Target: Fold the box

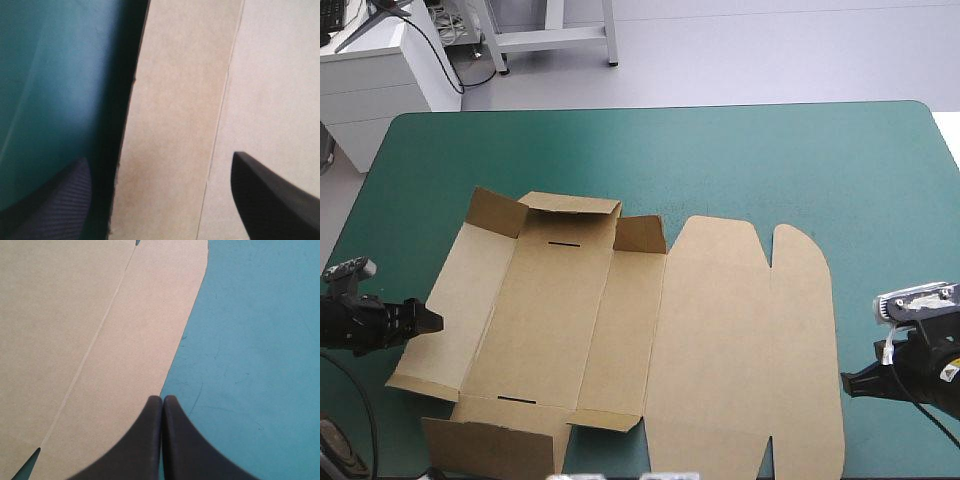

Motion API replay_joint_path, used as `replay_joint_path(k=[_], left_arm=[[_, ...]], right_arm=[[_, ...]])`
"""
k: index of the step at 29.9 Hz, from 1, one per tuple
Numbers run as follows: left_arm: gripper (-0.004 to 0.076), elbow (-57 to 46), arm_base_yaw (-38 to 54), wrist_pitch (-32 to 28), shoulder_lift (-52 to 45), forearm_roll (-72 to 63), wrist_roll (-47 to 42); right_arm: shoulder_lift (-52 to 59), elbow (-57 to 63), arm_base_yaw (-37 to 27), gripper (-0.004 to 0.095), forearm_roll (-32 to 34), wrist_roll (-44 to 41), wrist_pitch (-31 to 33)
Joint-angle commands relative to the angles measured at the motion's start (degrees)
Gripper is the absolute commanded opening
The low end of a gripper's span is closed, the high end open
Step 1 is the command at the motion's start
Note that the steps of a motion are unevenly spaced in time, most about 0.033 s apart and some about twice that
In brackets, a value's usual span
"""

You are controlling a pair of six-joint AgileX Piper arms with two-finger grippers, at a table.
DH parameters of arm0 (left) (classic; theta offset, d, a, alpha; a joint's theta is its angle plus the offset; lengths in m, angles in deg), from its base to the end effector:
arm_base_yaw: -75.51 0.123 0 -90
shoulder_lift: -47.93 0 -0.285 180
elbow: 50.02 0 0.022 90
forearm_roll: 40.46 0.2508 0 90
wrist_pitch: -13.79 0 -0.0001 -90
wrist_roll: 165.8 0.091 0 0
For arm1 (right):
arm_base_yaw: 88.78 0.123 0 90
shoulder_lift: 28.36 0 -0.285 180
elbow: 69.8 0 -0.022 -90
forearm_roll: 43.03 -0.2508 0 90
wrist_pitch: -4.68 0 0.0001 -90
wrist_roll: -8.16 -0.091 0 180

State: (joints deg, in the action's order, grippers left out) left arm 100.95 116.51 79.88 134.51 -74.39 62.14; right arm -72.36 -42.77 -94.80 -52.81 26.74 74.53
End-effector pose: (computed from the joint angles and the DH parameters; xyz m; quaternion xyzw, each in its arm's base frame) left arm 0.1980 0.1106 0.2407 -0.0641 0.9620 -0.1990 0.1755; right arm 0.0830 0.0058 0.3538 -0.1018 0.9333 0.0122 0.3441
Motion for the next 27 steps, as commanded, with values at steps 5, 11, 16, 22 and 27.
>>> replay_joint_path(k=[5,11,16,22,27], left_arm=[[0.0547,-0.5,-6.0,1.3,2.7,-2.0,0.9],[0.0546,-0.5,-14.1,3.1,4.8,-2.0,0.7],[0.0546,0.1,-15.8,3.5,4.8,-2.0,0.5],[0.0358,0.3,-15.8,3.6,4.8,-2.0,0.5],[0.0088,0.3,-15.8,3.8,4.8,-1.6,0.6]], right_arm=[[-0.1,-1.2,-0.3,-0.0019,-0.4,0.4,-2.3],[-0.1,-1.1,-0.3,-0.0019,-0.4,0.4,-2.3],[-0.1,-1.1,-0.3,-0.0019,-0.5,0.4,-2.3],[-0.1,-1.1,-0.3,-0.0019,-0.5,0.4,-2.3],[-0.1,-1.1,-0.3,-0.0019,-0.5,0.4,-2.3]])
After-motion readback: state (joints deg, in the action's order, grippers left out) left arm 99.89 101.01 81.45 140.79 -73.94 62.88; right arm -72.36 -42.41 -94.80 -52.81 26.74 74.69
